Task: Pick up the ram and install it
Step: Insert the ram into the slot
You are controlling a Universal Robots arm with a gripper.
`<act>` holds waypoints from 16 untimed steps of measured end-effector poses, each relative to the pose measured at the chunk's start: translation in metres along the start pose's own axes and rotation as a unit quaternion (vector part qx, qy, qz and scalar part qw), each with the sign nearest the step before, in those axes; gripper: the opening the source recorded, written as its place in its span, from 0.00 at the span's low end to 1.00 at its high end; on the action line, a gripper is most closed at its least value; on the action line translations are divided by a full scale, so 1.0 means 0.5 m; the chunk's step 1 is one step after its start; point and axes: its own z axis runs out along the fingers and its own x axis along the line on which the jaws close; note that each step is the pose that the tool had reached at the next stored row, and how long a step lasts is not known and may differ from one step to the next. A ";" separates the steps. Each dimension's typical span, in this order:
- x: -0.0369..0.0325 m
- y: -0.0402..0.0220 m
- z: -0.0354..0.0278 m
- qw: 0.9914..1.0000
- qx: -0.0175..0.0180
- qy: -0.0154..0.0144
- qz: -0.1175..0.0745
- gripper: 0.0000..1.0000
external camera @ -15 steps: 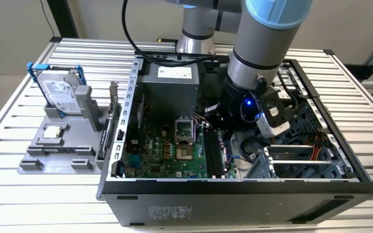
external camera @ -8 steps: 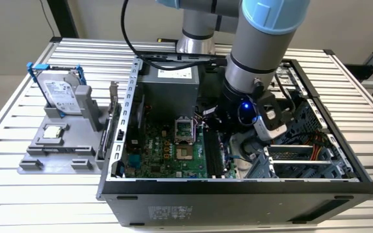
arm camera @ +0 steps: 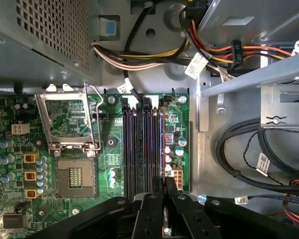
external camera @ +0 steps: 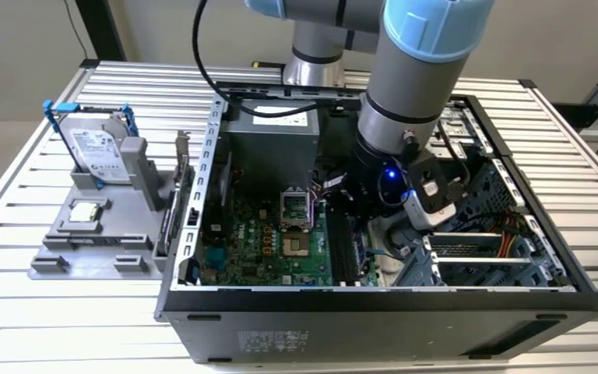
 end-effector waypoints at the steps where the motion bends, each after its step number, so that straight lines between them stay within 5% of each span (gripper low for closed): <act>1: 0.000 -0.001 0.001 1.000 0.000 0.000 0.000 0.00; 16: 0.005 -0.004 0.016 1.000 0.000 0.000 -0.004 0.00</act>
